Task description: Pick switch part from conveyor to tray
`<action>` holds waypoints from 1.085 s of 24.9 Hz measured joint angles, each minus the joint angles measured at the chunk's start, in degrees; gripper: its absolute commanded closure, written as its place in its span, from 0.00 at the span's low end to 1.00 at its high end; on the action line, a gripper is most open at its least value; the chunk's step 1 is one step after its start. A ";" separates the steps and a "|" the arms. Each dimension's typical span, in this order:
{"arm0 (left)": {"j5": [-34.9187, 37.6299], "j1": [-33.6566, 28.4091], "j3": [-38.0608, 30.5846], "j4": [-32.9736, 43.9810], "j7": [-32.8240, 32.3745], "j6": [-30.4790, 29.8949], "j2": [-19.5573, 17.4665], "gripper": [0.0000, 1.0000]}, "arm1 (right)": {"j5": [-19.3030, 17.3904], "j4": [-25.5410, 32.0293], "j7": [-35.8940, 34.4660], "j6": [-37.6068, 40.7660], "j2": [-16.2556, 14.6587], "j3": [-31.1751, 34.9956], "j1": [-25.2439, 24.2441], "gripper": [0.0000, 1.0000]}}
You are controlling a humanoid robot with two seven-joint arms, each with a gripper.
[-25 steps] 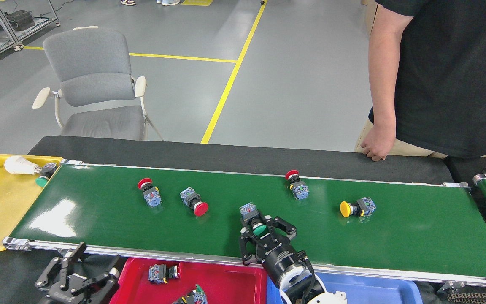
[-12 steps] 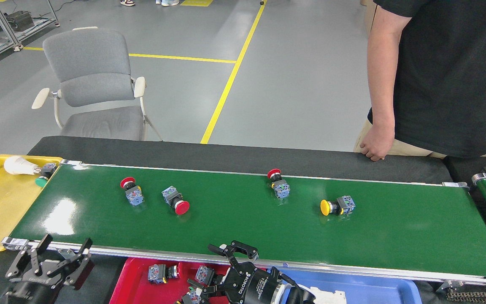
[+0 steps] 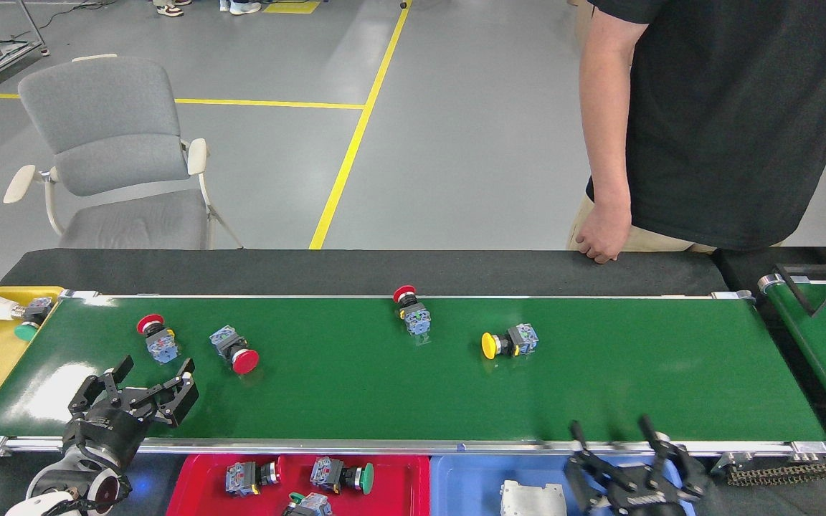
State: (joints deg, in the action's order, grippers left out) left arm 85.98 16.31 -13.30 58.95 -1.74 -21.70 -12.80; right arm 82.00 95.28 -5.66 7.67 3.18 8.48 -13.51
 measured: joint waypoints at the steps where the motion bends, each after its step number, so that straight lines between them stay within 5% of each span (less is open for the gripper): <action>1: 0.00 0.66 -0.01 -1.07 0.00 0.59 -0.25 0.01 | -0.07 0.03 -0.10 -0.07 -0.02 0.57 0.00 0.00; 9: -0.03 6.68 -0.10 -13.13 -0.17 9.81 -4.21 0.09 | -0.35 -0.13 -0.48 0.03 -0.22 0.71 0.83 0.00; 12: -0.60 8.12 -0.19 -17.52 0.53 12.75 -6.23 0.37 | -0.37 -0.26 -0.55 2.18 -0.63 0.53 1.30 0.00; 14: -1.44 8.30 -0.99 -19.19 1.40 14.83 -6.70 0.69 | -0.37 -0.36 -0.58 3.79 -0.65 -0.12 1.30 0.00; 17: -5.02 8.25 -2.25 -20.77 3.47 16.54 -7.25 0.88 | -0.37 -0.88 -0.63 5.25 -0.65 -1.79 1.29 0.00; 23: -8.93 3.74 -2.49 -16.10 5.82 12.02 -7.40 0.95 | -0.37 -1.53 -0.64 5.75 -0.65 -2.30 1.29 0.00; 27: -10.33 -9.29 -2.24 1.72 5.98 2.87 -6.48 0.94 | -0.42 -2.00 -0.57 6.02 -0.65 -2.31 1.25 0.00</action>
State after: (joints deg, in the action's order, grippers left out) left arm 75.64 7.03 -15.54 60.67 4.24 -18.83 -19.28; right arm 81.58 93.28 -6.23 13.69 2.54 6.17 -12.26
